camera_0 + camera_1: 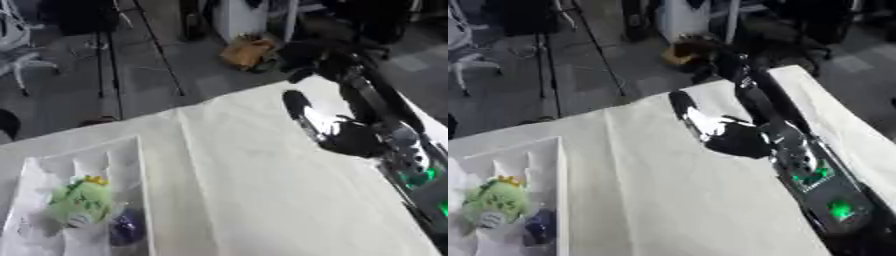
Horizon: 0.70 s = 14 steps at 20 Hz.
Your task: Pick up objects on the table and place them in the box.
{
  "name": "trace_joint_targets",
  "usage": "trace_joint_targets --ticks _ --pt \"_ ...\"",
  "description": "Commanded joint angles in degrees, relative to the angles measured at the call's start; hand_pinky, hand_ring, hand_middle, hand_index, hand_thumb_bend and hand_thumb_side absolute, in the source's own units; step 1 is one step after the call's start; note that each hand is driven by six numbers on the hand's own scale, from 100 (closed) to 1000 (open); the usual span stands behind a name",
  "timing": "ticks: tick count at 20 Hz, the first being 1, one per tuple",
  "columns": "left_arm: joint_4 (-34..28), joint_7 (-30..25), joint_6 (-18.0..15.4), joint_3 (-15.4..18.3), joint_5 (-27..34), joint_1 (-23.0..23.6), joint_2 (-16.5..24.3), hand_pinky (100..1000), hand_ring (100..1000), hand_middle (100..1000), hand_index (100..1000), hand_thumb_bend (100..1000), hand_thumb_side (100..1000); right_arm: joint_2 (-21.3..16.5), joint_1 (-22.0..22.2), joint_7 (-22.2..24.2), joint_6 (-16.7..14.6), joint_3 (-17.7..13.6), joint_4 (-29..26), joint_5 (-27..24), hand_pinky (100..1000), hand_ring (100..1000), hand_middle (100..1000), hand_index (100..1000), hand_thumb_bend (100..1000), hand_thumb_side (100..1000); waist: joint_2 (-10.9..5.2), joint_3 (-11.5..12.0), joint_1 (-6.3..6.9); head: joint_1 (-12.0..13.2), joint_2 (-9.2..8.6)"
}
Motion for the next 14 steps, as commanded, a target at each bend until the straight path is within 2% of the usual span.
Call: trace_joint_targets --ticks 1,7,14 --pt "-1.1 1.5 -0.2 1.1 -0.7 0.2 0.4 1000 941 847 800 549 778 -0.4 3.2 -2.8 -1.8 -2.8 -1.4 -1.1 616 724 778 882 251 592 0.11 -1.1 0.82 1.1 -0.1" --pt "-1.1 4.2 -0.6 2.4 -1.6 0.7 0.9 1000 943 852 806 500 848 1.3 9.7 -6.1 -4.6 -5.4 -1.4 0.7 602 716 767 872 220 609 -0.4 -2.6 1.18 1.4 -0.33" --pt "-1.1 7.6 0.0 4.3 -2.3 0.5 2.9 1000 935 851 806 472 860 2.7 12.8 -9.1 -6.5 -8.8 -1.4 2.2 593 694 739 848 193 618 -1.47 -4.1 1.32 1.8 -0.16"
